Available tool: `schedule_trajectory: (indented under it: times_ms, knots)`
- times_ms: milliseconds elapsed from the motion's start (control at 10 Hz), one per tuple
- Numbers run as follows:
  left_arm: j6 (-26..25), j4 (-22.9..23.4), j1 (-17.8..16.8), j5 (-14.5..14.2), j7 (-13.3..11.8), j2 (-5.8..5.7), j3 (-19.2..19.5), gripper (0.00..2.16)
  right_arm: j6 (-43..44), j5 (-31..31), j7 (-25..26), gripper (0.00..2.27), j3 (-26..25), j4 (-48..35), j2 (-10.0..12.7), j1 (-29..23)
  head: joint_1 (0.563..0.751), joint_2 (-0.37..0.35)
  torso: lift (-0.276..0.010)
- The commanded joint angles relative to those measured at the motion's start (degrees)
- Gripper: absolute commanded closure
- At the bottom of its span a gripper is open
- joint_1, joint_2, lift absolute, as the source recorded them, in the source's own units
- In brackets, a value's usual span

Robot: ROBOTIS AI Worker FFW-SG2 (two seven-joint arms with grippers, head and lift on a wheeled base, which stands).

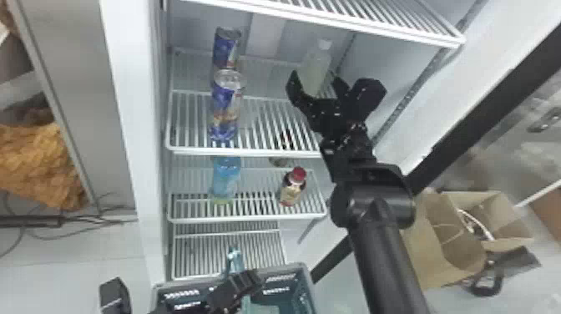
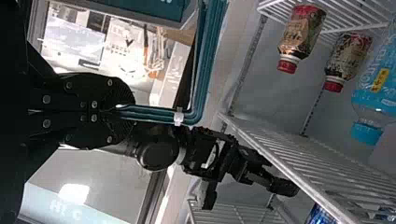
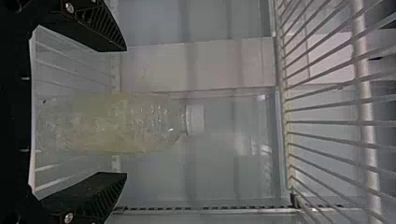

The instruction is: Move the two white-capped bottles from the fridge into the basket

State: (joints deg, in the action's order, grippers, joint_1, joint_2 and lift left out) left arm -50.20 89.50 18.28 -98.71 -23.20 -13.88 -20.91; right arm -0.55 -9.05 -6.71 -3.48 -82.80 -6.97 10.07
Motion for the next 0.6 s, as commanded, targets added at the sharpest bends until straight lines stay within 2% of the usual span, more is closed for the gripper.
schedule_trajectory:
  times_ms: [0,500]
  knots:
    - [0.14,0.0,0.0,-0.01,0.0,0.0,0.0,1.16,0.7,-0.43,0.73,0.09,0.62,2.58,-0.07,1.74,0.695,-0.35,0.0]
    - [0.29,0.0,-0.14,-0.01,0.0,0.17,0.0,1.16,0.7,-1.23,1.79,0.12,1.65,8.62,-0.07,5.54,0.695,-0.35,0.0]
